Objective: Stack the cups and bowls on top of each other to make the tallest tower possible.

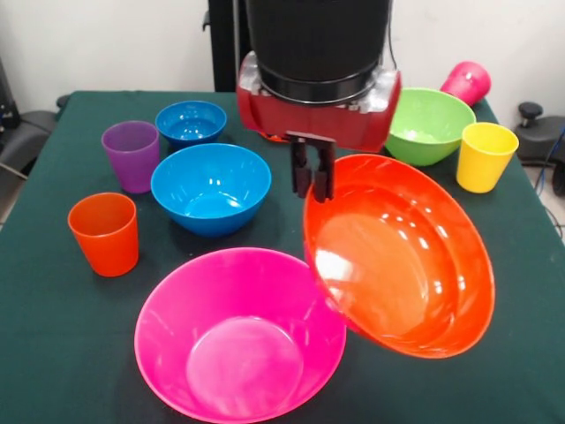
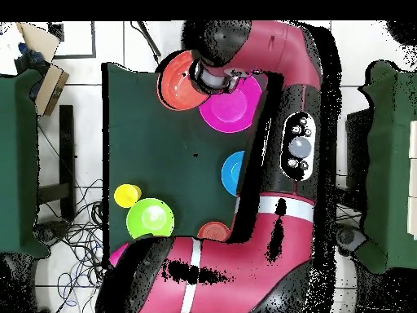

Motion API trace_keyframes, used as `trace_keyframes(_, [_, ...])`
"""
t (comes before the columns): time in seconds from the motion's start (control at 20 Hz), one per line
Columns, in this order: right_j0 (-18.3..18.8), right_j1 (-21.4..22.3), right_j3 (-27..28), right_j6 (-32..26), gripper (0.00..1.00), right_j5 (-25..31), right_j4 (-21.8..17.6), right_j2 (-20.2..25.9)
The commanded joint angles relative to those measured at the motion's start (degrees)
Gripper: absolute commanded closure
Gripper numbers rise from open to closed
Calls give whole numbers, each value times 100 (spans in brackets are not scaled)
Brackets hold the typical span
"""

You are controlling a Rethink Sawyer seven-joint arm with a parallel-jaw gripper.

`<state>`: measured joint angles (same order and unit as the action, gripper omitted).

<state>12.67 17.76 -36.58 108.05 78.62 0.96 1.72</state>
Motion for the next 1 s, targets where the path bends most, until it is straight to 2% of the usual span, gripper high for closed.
trace_keyframes(0.05, [222, 104, -488, -1198, 100, 230, -62, 584])
trace_keyframes(1.0, [419, -20, -566, -1549, 100, 30, -98, 776])
